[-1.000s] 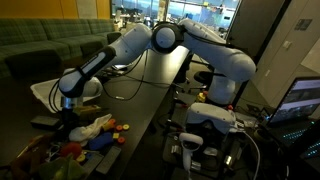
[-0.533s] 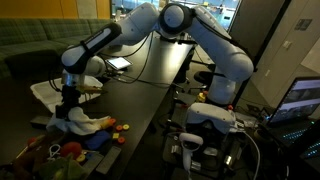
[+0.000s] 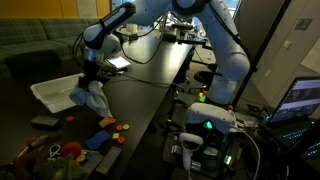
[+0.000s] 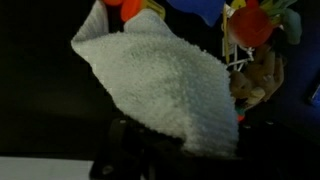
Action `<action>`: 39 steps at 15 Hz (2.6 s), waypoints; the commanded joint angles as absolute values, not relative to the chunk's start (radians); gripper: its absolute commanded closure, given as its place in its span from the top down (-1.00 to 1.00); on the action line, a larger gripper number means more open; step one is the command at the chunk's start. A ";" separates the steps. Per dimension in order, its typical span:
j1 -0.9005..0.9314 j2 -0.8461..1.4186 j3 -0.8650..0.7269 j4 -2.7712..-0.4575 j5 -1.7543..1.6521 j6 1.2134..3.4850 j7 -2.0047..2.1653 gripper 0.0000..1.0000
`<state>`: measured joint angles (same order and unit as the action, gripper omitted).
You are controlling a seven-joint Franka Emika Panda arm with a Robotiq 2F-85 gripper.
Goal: Use the white towel to push the objects on the table to the left, then put the towel in the bowl
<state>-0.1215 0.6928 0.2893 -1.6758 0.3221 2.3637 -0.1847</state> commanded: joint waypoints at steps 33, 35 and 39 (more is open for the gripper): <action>0.477 0.863 -0.194 -2.087 0.173 2.832 0.543 -1.00; 0.507 0.846 -0.166 -2.071 0.164 2.788 0.554 -1.00; 0.530 0.848 -0.103 -2.010 0.162 2.730 0.574 -1.00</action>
<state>0.5272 0.8271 -0.1479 -2.0665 0.1858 2.7770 0.5385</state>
